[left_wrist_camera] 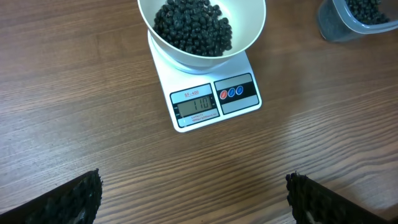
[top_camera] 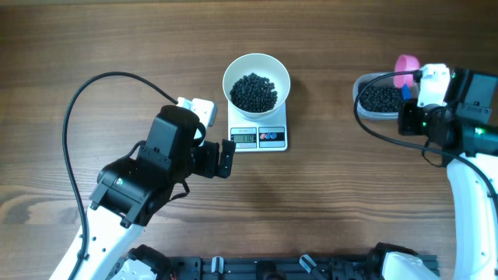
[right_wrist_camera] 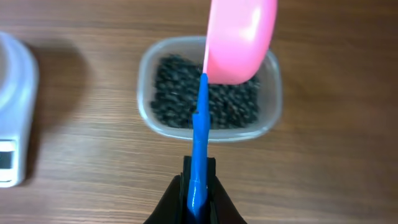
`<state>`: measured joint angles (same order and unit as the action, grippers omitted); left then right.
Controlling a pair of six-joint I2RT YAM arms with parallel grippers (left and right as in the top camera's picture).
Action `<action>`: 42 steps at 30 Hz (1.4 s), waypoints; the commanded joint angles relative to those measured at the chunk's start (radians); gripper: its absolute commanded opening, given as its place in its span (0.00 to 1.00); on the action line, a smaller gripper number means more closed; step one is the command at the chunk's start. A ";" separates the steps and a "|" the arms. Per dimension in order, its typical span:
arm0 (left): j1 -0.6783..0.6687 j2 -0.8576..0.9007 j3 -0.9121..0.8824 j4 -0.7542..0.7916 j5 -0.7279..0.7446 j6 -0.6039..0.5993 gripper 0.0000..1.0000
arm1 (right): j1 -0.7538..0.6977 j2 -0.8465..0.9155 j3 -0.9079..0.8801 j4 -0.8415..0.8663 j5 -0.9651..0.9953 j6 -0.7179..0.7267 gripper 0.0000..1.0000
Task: Scoop item into bowl and weigh 150g on scale
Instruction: 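Return the empty scoop to the bean tub, then scoop beans from the tub and lift the filled scoop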
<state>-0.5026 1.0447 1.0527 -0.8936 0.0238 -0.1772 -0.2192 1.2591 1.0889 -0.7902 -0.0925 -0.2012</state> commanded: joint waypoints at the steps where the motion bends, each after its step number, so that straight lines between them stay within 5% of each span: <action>1: -0.004 -0.003 0.000 0.002 0.005 0.016 1.00 | -0.004 0.043 0.002 -0.008 0.154 0.047 0.04; 14: -0.004 -0.003 0.000 0.002 0.005 0.016 1.00 | -0.003 0.303 0.002 0.016 0.201 0.043 0.04; 26: -0.004 -0.003 0.000 0.002 0.005 0.016 1.00 | -0.003 0.251 0.003 0.030 0.188 0.108 0.05; 28: -0.004 -0.003 0.000 0.002 0.005 0.016 1.00 | -0.003 0.250 0.003 0.042 0.182 0.116 0.08; 29: -0.004 -0.003 0.000 0.002 0.005 0.016 1.00 | -0.003 0.250 0.003 0.047 0.181 0.129 0.18; 36: -0.004 -0.003 0.000 0.002 0.005 0.016 1.00 | -0.003 0.244 0.003 0.063 0.162 0.158 0.23; 42: -0.004 -0.003 0.000 0.002 0.005 0.016 1.00 | -0.003 0.212 0.003 0.066 0.159 0.160 0.16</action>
<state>-0.5026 1.0447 1.0527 -0.8936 0.0242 -0.1768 -0.2195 1.5055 1.0889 -0.7322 0.0715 -0.0536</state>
